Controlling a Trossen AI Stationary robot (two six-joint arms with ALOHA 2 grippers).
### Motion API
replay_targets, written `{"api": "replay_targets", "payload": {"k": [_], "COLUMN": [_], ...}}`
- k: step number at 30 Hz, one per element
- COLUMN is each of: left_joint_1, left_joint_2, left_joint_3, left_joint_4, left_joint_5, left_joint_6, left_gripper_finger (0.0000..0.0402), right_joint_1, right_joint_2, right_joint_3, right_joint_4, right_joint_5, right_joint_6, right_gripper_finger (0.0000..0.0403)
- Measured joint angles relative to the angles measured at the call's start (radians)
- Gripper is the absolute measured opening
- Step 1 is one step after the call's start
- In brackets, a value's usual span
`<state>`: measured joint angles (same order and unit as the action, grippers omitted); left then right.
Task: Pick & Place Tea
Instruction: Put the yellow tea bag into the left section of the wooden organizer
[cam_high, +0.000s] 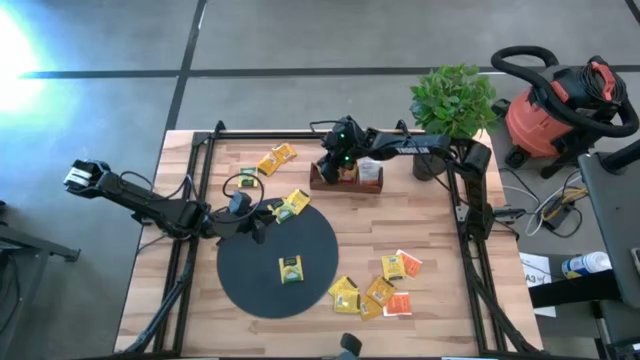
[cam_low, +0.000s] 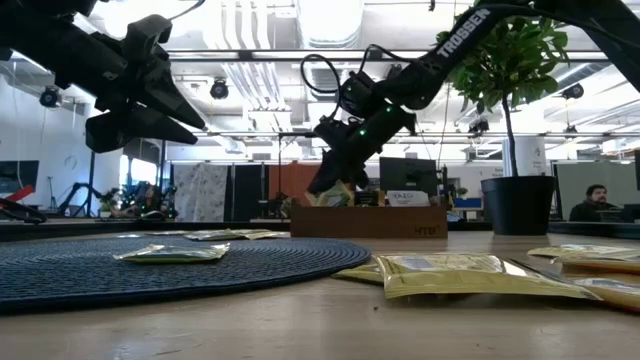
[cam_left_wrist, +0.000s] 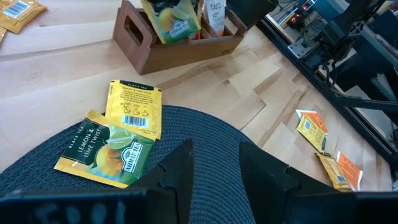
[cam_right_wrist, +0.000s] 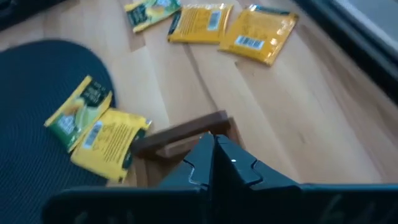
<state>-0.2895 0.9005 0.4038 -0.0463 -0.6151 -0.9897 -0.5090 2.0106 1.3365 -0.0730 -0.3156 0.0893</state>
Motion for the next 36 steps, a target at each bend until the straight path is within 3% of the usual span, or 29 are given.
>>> {"api": "replay_targets", "payload": {"k": [11, 16, 30, 36], "left_joint_1": [0.000, 0.000, 0.000, 0.000], "left_joint_2": [0.000, 0.000, 0.000, 0.000], "left_joint_3": [0.000, 0.000, 0.000, 0.000], "left_joint_4": [0.000, 0.000, 0.000, 0.000], "left_joint_5": [-0.003, -0.004, -0.007, -0.007], "left_joint_6": [0.005, 0.006, 0.019, 0.019], "left_gripper_finger": [0.0124, 0.0124, 0.0124, 0.0124], "right_joint_1": [-0.008, -0.008, -0.010, -0.011], "right_joint_2": [0.000, 0.000, 0.000, -0.011], "right_joint_3": [0.018, 0.018, 0.024, 0.033], "right_joint_4": [-0.077, -0.097, -0.118, -0.094], "right_joint_5": [-0.008, -0.008, -0.007, 0.005], "right_joint_6": [-0.037, -0.040, -0.060, -0.086], "right_gripper_finger": [0.0079, 0.0089, 0.0015, 0.0009]}}
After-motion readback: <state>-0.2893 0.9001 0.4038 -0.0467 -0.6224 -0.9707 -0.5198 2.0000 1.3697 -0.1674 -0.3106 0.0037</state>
